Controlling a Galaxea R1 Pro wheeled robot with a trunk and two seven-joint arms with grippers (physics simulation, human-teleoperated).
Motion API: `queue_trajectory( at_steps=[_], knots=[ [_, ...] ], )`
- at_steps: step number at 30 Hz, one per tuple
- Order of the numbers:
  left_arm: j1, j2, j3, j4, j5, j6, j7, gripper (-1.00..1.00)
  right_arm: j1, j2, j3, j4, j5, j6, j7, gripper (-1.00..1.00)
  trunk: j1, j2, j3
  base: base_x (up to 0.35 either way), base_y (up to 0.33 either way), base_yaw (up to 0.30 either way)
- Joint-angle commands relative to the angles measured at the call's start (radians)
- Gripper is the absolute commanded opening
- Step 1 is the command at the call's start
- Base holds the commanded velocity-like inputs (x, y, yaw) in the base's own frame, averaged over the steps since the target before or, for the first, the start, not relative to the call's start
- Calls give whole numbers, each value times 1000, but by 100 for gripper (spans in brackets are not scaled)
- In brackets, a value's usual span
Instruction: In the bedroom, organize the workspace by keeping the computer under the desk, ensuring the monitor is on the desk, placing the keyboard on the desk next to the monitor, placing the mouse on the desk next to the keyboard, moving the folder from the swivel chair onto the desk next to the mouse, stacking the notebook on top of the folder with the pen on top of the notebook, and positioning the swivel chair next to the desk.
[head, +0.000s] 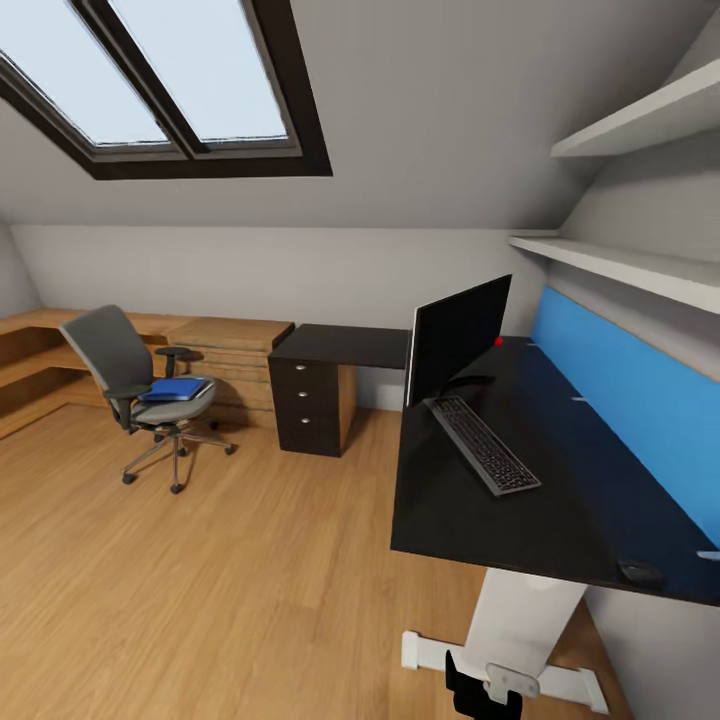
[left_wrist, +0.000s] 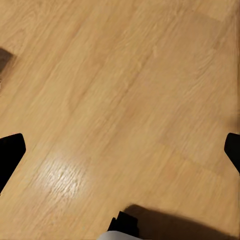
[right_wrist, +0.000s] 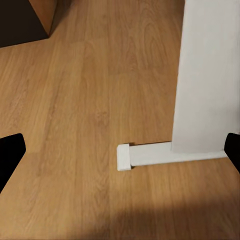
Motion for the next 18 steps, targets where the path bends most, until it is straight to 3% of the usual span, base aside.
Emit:
queue_trajectory(
  at_steps=[1, 5, 11, 18],
  knots=[
    [-1, -1, -2, 0, 9, -23, -1, 100, -1, 0, 3, 2, -10, -4, 5, 100, -4, 7, 2, 0, -5, 0],
    [-1, -1, -27, 0, 11, -66, 1, 100, -1, 1, 4, 2, -11, -4, 6, 100, -19, 35, 15, 0, -1, 0],
    [-1, 3, -31, 2, 14, -67, 3, 100, -1, 1, 4, 1, -10, -4, 6, 100, -42, 77, 33, -29, 0, 0],
    [-1, 6, -26, 3, 16, -71, 8, 100, -1, 1, 3, 2, -12, -4, 4, 100, -69, 126, 55, -289, 0, 0]
  ],
)
